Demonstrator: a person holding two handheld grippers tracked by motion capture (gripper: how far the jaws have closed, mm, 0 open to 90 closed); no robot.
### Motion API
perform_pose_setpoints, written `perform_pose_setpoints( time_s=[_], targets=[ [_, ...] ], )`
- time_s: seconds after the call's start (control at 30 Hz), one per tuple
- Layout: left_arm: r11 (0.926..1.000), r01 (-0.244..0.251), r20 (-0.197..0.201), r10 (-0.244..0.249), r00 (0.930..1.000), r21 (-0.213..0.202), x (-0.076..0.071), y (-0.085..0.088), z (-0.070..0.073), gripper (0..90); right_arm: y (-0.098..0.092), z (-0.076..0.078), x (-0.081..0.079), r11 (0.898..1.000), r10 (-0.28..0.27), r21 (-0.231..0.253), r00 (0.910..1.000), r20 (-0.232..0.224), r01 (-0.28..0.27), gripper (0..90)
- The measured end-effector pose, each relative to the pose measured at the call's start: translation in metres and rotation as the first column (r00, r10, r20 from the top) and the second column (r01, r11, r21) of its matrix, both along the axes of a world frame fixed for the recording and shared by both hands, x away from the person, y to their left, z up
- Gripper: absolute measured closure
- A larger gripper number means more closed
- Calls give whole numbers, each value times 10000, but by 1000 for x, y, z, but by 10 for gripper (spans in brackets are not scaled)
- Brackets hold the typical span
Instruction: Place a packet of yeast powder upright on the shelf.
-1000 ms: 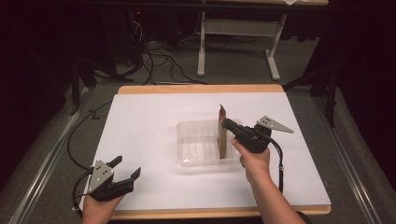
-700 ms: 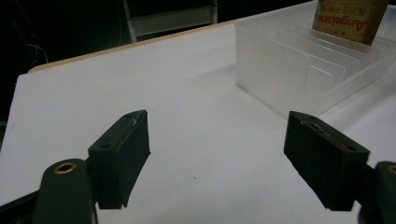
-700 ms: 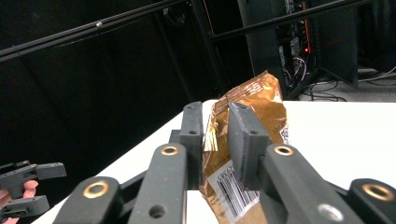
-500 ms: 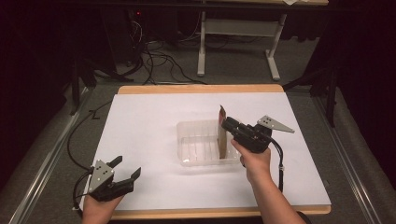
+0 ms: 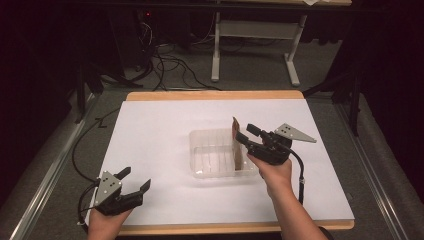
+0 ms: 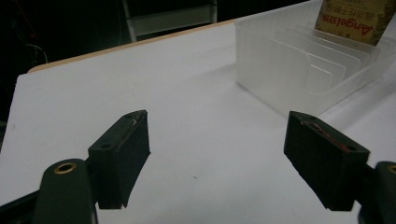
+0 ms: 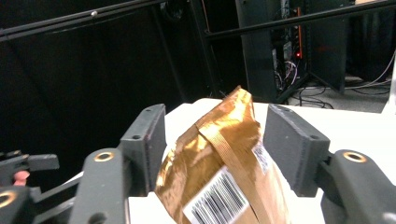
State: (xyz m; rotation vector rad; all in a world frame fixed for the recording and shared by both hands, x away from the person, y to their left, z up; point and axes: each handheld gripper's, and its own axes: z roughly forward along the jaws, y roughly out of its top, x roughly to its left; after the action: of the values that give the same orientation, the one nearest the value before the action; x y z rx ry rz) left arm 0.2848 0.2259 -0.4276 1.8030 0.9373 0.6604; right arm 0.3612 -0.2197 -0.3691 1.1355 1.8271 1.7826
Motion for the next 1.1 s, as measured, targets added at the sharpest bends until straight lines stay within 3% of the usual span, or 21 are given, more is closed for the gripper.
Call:
perform_pose_setpoints(
  time_s=[0.13,0.4,0.6,0.63,0.9,1.03,1.1],
  targets=[
    [10000,-34,12,34,10000,-6,0,1,0,230,-3,3,-10,9982,-151,-575,9998,153,160,331],
    [10000,0,-6,0,10000,19,0,0,0,230,-21,3,-27,9954,-267,-916,9993,262,290,332],
    [10000,-1,-43,1,10000,59,0,0,0,230,-53,-6,-39,9881,-874,-1263,9961,117,882,317],
    [10000,35,-92,-34,10000,89,1,-1,-1,230,-65,-10,-42,9837,-1127,-1405,9936,54,1123,302],
    [9996,112,-221,-107,9997,249,2,-4,-3,230,-104,-30,-54,9507,-2252,-2224,9742,-169,2159,246],
    [9994,156,-304,-147,9994,309,3,-5,-4,230,-121,-51,-61,9156,-2815,-3109,9586,-432,2549,268],
    [9991,213,-347,-201,9992,362,4,-6,-5,230,-127,-62,-59,9060,-2893,-3463,9533,-865,2435,269]
  ],
)
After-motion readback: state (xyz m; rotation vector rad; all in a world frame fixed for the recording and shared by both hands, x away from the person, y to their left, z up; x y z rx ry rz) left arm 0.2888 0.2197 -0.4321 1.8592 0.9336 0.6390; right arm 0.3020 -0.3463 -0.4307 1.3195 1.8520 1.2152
